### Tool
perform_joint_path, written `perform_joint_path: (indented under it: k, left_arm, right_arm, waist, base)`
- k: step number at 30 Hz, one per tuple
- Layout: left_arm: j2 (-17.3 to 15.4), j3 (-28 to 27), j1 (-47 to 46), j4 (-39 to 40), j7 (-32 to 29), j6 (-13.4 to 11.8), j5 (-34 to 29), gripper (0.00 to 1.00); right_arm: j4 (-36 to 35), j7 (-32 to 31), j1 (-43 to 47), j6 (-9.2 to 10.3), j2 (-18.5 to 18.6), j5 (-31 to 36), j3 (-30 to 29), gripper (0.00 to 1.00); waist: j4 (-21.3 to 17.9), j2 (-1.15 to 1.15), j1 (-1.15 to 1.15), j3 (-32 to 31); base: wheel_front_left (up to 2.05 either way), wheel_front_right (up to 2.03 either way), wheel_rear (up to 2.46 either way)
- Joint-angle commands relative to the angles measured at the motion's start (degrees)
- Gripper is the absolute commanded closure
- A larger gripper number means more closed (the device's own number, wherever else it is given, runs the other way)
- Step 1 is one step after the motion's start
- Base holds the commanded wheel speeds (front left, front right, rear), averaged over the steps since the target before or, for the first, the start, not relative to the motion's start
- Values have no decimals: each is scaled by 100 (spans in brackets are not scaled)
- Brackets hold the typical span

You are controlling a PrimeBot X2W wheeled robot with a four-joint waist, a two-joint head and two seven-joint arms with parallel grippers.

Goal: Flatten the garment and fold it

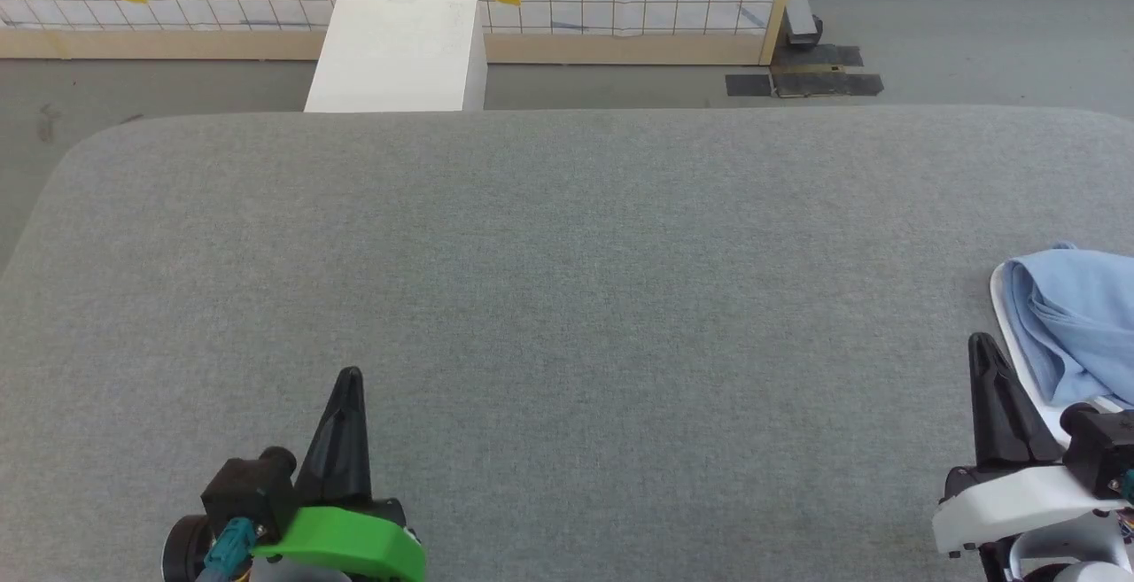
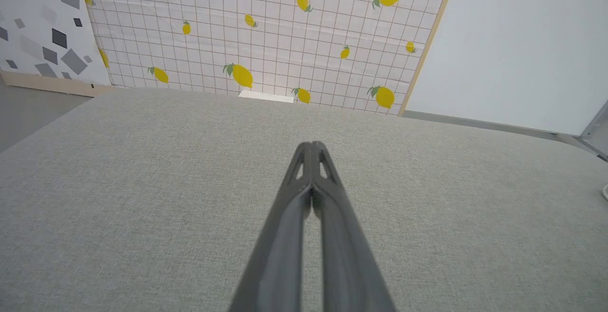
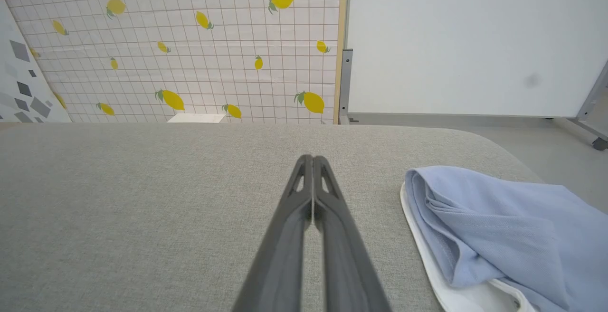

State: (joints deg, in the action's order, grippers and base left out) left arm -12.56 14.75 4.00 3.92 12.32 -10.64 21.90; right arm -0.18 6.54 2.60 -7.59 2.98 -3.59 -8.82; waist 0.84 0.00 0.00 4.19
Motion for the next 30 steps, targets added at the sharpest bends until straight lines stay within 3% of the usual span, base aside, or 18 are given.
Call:
perform_joint_path:
  k: [1,30]
  left_arm:
    - [52,-64,-68,-31,-36,39,-130,100]
    - [319,-475,-165,-136,-385,338,-731,100]
  right_arm:
    - [3,-17,-45,2,-2,31,40,100]
    - [8,-203,-108,4,-4,126,286,100]
  waist:
    - [-1,0,0,-6]
    - [-25,0,0,-126]
  base:
    - [0,0,0]
    - [0,0,0]
